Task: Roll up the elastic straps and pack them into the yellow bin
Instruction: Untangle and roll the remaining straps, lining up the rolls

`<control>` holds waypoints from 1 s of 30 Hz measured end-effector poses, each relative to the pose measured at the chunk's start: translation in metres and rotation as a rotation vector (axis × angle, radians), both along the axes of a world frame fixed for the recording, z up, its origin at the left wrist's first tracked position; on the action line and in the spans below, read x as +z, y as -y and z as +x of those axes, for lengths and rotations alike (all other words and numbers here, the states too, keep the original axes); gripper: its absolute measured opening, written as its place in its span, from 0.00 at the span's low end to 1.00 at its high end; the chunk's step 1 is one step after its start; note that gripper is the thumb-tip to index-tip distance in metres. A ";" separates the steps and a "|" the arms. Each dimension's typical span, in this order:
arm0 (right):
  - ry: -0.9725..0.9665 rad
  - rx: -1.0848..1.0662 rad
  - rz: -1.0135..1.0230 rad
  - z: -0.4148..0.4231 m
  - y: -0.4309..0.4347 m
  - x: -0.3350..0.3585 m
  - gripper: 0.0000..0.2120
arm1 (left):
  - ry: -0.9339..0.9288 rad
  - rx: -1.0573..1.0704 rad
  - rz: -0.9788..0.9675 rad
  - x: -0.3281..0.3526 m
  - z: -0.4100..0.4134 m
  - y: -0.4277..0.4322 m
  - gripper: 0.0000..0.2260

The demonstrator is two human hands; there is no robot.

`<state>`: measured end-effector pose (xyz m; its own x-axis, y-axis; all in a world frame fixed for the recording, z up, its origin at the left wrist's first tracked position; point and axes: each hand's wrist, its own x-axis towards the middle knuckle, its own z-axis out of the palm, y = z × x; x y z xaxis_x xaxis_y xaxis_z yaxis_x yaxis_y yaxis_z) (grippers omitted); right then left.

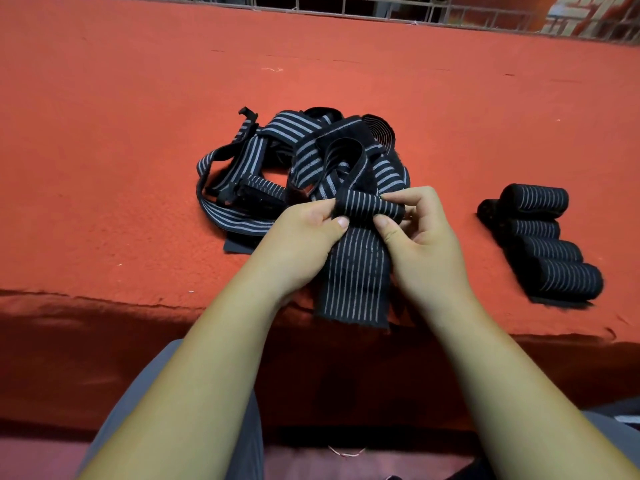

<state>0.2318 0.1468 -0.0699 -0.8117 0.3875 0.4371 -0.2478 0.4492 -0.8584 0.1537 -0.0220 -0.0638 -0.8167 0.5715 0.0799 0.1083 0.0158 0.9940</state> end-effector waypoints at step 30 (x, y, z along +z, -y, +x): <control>-0.044 0.169 -0.252 0.004 0.012 0.002 0.14 | -0.038 0.125 -0.013 0.005 0.007 -0.001 0.15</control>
